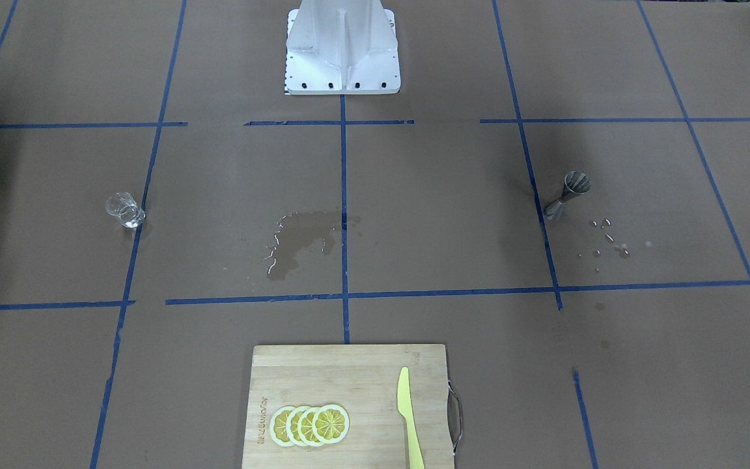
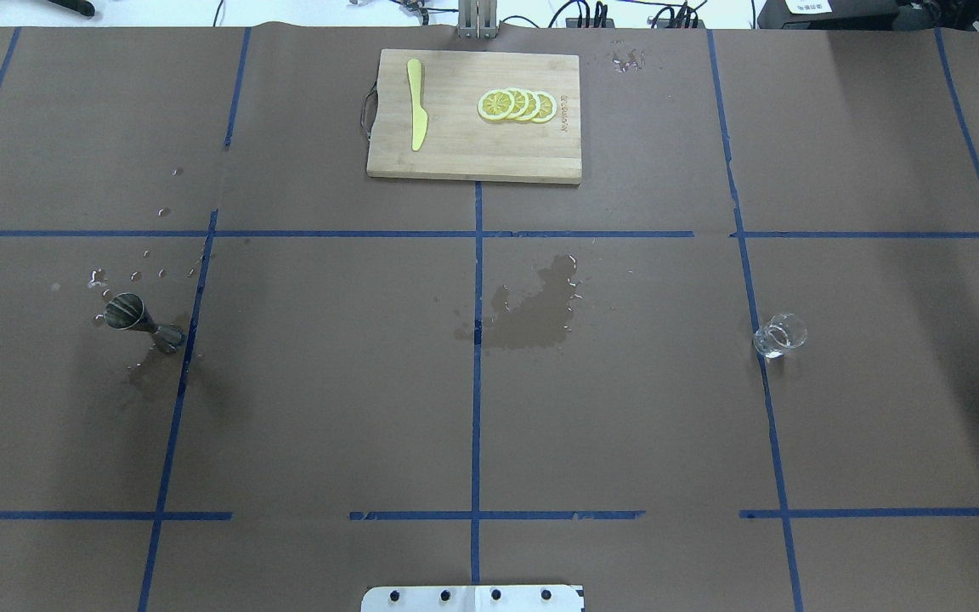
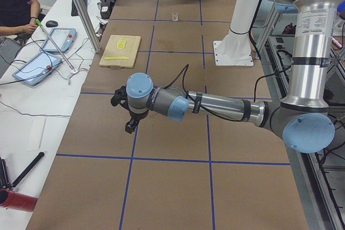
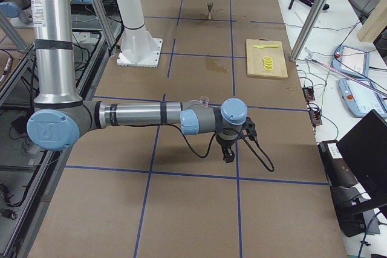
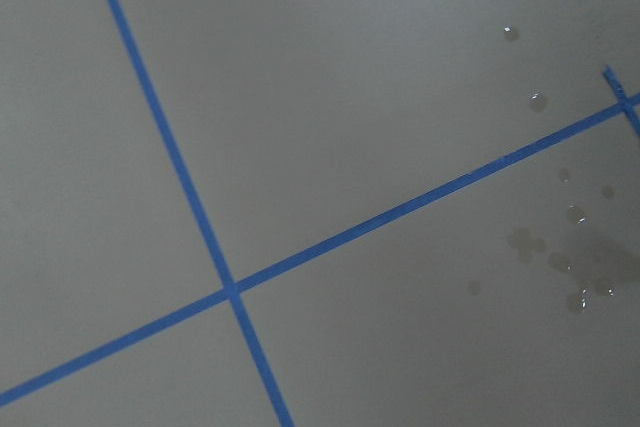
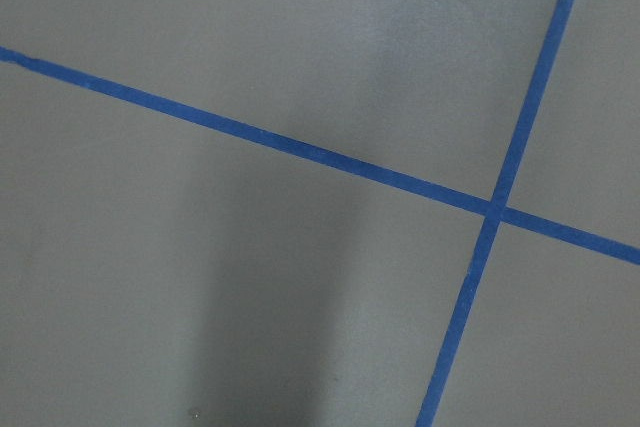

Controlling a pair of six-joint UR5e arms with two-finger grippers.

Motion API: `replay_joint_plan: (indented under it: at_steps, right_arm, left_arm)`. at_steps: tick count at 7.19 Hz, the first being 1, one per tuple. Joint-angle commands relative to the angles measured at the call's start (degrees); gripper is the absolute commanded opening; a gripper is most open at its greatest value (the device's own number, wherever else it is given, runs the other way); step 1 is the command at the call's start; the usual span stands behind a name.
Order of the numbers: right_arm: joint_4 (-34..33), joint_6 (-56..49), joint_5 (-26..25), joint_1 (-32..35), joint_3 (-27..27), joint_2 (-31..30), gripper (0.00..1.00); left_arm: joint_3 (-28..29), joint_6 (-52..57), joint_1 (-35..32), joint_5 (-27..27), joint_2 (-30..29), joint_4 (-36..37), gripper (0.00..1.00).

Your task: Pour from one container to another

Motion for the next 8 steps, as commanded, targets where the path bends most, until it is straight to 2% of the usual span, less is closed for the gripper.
replay_joint_plan:
  at_steps: [1, 2, 3, 5, 7, 8]
  right_arm:
    - [0.53, 0.38, 0.13, -0.73, 0.96, 0.15, 1.0]
    - [4.62, 0.9, 0.04, -0.73, 0.61, -0.2, 1.0]
    - [5.97, 3.95, 0.13, -1.34, 0.7, -0.29, 1.0]
    - [9.31, 6.79, 0.04, -2.22, 0.61, -0.37, 1.0]
    - [9.41, 6.79, 0.04, -2.22, 0.7, -0.38, 1.0]
    - [9.41, 6.7, -0.05, -2.31, 0.7, -0.38, 1.0]
  left_arm:
    - [-0.4, -25.62, 9.07, 3.12, 0.74, -21.09, 0.99]
    - [-2.49, -35.22, 14.94, 11.93, 4.14, -30.41, 0.98]
    - [-6.95, -42.02, 19.87, 20.55, 6.44, -34.15, 0.98]
    - [-16.79, -45.93, 25.43, 30.68, 12.59, -34.28, 0.99]
    - [-20.07, -58.47, 37.26, 48.22, 14.19, -34.37, 0.99]
    - [-20.87, -62.7, 42.02, 55.02, 15.07, -34.45, 0.99]
